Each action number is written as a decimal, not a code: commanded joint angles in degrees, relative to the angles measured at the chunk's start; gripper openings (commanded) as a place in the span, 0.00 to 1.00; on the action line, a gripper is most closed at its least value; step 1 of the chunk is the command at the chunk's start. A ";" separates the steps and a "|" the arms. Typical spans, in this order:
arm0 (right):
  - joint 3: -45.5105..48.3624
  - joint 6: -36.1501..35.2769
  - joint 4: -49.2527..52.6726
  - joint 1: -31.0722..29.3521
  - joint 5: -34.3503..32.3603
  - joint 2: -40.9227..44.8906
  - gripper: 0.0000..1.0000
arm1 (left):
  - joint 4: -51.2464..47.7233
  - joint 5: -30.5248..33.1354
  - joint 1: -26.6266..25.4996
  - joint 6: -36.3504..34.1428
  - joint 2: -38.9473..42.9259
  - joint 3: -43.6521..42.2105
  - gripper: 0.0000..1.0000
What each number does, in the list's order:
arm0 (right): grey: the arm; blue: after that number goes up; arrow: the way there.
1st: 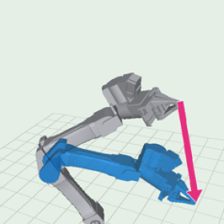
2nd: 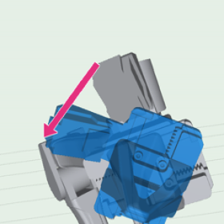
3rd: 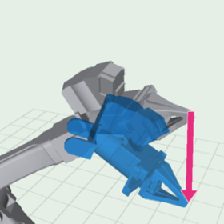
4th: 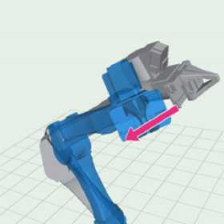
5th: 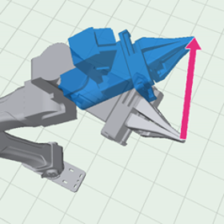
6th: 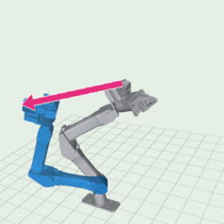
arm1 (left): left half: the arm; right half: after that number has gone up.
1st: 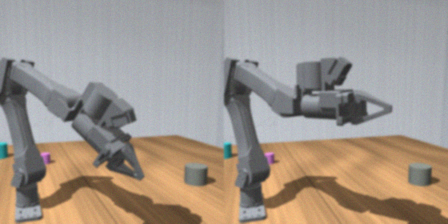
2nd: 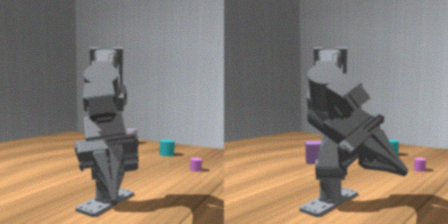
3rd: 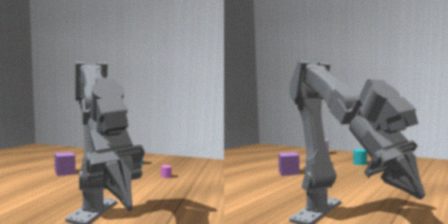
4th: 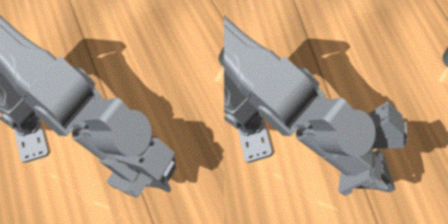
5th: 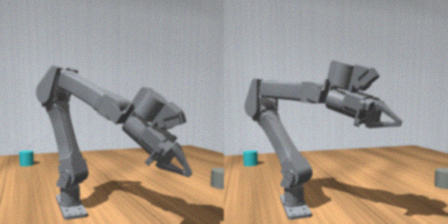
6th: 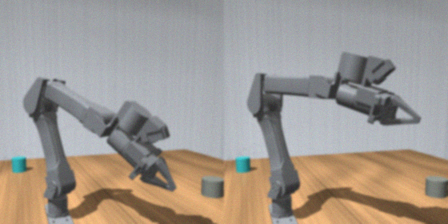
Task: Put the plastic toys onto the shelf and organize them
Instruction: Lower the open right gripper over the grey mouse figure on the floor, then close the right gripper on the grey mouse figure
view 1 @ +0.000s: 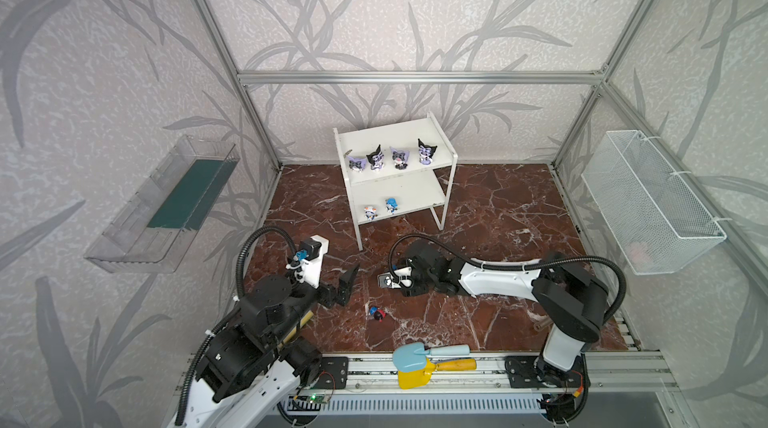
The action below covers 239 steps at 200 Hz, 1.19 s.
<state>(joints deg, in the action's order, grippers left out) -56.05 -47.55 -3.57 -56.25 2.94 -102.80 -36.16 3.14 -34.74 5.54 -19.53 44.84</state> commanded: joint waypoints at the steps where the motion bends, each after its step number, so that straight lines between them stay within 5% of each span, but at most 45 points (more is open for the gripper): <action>1: -1.92 -1.53 -2.18 -0.18 -2.11 -2.19 0.62 | 1.05 0.80 0.32 -0.36 0.79 -0.41 0.99; 88: -4.98 -4.50 -6.20 -0.19 -7.44 -8.36 0.55 | 0.98 1.16 0.32 -0.44 1.11 -0.54 0.99; 239: -13.82 -12.70 8.58 -0.59 -7.64 -13.30 0.26 | 0.83 1.87 0.31 -0.46 1.48 -0.54 0.99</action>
<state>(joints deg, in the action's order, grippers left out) -68.77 -59.51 0.43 -56.49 -4.86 -114.69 -36.14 4.29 -34.72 5.54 -18.68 44.84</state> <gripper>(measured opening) 0.284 0.994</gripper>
